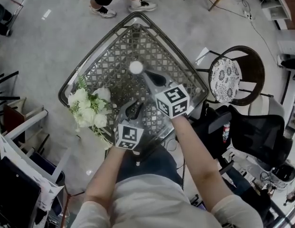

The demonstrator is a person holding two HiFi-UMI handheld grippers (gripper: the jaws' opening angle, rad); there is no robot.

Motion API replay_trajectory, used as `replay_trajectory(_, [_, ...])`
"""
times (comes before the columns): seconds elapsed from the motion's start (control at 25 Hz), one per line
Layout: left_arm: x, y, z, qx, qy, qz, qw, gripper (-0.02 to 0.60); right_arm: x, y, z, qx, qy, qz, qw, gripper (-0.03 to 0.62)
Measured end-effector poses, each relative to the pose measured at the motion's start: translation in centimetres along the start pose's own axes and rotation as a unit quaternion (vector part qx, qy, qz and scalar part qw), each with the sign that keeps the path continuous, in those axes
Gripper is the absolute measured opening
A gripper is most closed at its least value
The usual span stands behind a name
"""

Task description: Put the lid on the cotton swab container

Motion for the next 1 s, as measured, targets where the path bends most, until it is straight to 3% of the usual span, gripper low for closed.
replay_trajectory(0.16, [0.7, 1.4, 1.0, -0.004, 0.002, 0.012, 0.9999, 0.009, 0.8, 3.0, -1.0, -0.003, 0.007, 0.022, 1.000, 0.003])
replay_trajectory(0.64, [4.1, 7.0, 4.4, -0.012, 0.002, 0.058, 0.9982, 0.008, 2.4, 11.2, -5.0, -0.006, 0.005, 0.070, 0.998, 0.003])
replay_trajectory(1.0, [7.4, 13.2, 6.9, 0.010, -0.004, 0.102, 0.9948, 0.008, 4.8, 18.3, -9.6, 0.010, 0.027, 0.114, 0.993, 0.003])
Point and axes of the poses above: the fingertips, and each gripper's own axes: y backward along the fingers, z to its right, x out of its top, the point moved 3 cm from there along y, backward along the fingers, and after that the axes turned 8 degrees about y, right-handed, at the moved point
